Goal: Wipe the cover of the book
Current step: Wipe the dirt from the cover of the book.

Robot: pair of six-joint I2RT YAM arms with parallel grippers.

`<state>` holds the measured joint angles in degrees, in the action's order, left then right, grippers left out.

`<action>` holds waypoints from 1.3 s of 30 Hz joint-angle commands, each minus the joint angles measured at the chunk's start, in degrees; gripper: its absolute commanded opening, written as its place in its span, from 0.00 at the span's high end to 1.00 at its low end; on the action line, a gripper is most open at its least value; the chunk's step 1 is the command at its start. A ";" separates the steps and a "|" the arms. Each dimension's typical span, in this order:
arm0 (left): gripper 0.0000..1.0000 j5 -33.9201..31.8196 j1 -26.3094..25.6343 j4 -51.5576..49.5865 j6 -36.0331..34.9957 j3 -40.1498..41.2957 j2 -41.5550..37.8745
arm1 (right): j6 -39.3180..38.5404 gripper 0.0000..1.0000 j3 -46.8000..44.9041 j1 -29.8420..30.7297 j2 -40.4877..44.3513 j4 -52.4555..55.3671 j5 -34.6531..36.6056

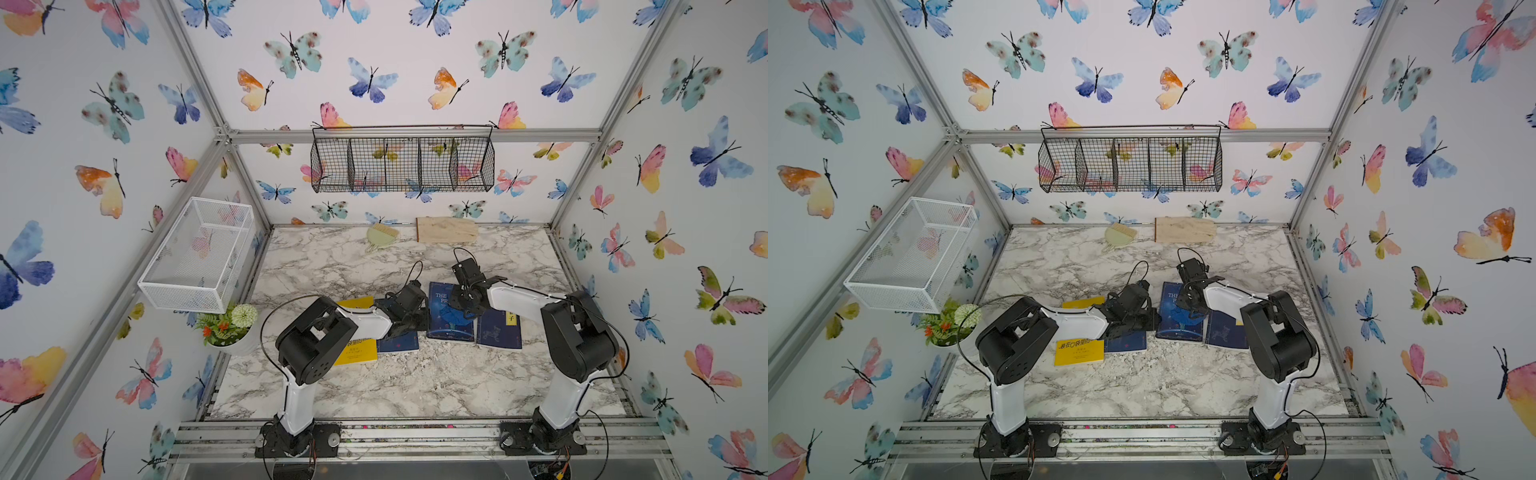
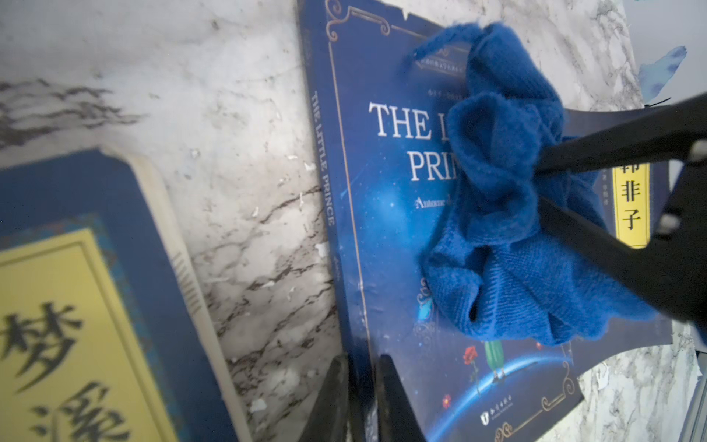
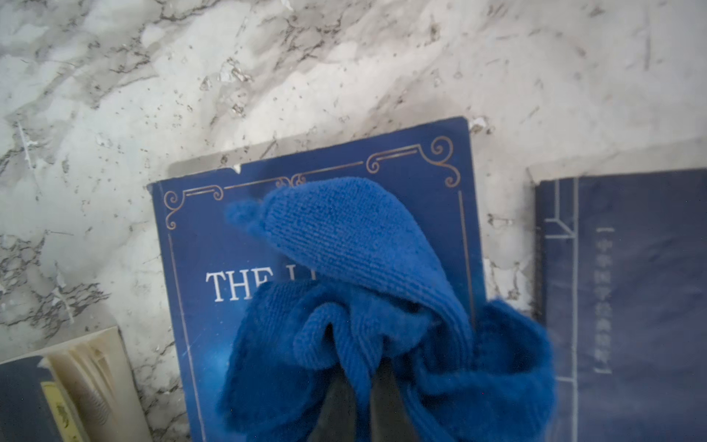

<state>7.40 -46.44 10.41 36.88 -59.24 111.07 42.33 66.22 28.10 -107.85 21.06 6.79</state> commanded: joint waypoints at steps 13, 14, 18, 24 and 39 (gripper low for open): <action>0.84 -0.49 0.08 -5.58 -1.02 1.67 0.95 | -1.92 0.99 10.29 -3.14 -17.21 13.80 0.26; 0.84 -0.59 0.03 -5.58 -1.02 1.67 0.83 | -1.81 0.99 7.35 -3.14 -14.93 13.29 0.50; 0.84 -0.33 0.05 -5.49 -1.02 1.61 0.90 | -1.81 0.99 -5.29 -3.14 -2.35 11.40 2.00; 0.84 0.68 0.10 -5.54 -0.76 0.95 2.03 | -2.68 0.99 -15.13 -3.14 11.24 12.37 2.96; 0.64 1.19 0.03 -4.15 -1.47 2.17 0.29 | -4.27 0.99 2.99 -3.14 13.78 21.25 6.11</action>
<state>9.30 -46.61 11.35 36.21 -59.09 110.91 38.94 66.39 24.73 -97.80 36.29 12.47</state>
